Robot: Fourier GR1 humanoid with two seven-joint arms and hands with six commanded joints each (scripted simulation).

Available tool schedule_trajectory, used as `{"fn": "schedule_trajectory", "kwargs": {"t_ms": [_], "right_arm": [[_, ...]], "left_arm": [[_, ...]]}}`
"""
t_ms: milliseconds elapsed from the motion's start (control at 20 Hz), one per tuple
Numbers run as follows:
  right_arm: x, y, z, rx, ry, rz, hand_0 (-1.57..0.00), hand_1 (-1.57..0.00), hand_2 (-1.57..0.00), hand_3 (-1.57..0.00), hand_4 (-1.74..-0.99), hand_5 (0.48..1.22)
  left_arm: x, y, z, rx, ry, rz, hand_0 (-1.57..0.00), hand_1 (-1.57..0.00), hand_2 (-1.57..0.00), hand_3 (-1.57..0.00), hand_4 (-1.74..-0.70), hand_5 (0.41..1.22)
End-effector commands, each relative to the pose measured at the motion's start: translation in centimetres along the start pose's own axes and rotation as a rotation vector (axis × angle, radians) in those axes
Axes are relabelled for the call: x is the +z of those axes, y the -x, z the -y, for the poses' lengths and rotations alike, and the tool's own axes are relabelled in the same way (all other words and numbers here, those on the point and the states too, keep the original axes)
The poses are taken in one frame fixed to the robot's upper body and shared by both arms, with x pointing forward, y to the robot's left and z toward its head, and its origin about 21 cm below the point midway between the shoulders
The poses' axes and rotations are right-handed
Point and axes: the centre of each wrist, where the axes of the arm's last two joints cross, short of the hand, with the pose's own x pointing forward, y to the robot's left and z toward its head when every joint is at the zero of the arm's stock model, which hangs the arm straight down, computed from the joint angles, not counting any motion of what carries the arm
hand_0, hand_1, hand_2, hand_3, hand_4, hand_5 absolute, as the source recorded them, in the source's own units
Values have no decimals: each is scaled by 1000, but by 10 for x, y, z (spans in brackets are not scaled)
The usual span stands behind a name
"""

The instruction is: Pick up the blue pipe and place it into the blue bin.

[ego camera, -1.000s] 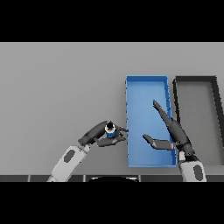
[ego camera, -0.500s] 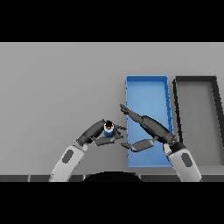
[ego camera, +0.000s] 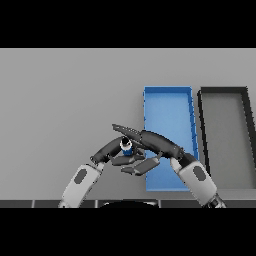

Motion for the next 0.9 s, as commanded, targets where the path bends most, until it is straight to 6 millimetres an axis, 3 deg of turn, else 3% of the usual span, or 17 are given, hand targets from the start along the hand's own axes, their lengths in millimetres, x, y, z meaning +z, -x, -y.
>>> {"fn": "schedule_trajectory", "kwargs": {"t_ms": [0, 150, 200, 250, 300, 400, 450, 650, 850], "right_arm": [[-8, 0, 0, -4, -11, -3, 1, 1, -1, 1, -1208, 512], [-26, -1, -5, -9, -53, -13, -24, -108, -130, -49, -1222, 517], [-27, 1, -5, -10, -62, -14, -166, -241, -249, -143, -1255, 519], [-30, 0, -4, -5, -69, -21, -398, -437, -428, -307, -1303, 520], [-35, -4, -3, 3, -73, -28, -630, -652, -657, -504, -1383, 523], [-36, 0, -4, 9, -86, -4, -969, -983, -986, -789, -1496, 555], [-39, 1, -6, -18, -92, 20, -1089, -1101, -1103, -896, -1537, 600], [-40, 2, -10, -63, -68, 65, -1374, -1378, -1379, -1295, -1475, 940], [-41, 0, -18, -27, -74, 79, -1490, -1492, -1492, -1458, -1485, 1106]], "left_arm": [[-2, 0, -2, 7, 8, -13, -1571, -1571, -1571, -1571, -1459, 1221], [1, 1, 1, 8, 18, 14, -1571, -1571, -1571, -1571, -1460, 1221], [1, 0, -3, -3, 6, -13, -1571, -1571, -1571, -1571, -1515, 1221], [2, 0, -2, 8, 3, -21, -1571, -1571, -1541, -1304, -1560, 1221], [2, 1, -3, 13, -7, -39, -1571, -1571, -1528, -1139, -1596, 1221], [2, 2, -1, 10, -2, -31, -1571, -1571, -1544, -1207, -1648, 1221], [1, 1, 4, 14, 1, -14, -1571, -1571, -1549, -1228, -1667, 1221], [-2, -1, 0, 5, 3, 1, -1571, -1571, -1562, -1322, -1711, 1221], [0, 2, -2, -2, -1, 29, -1571, -1571, -1551, -1417, -1729, 1221]]}}
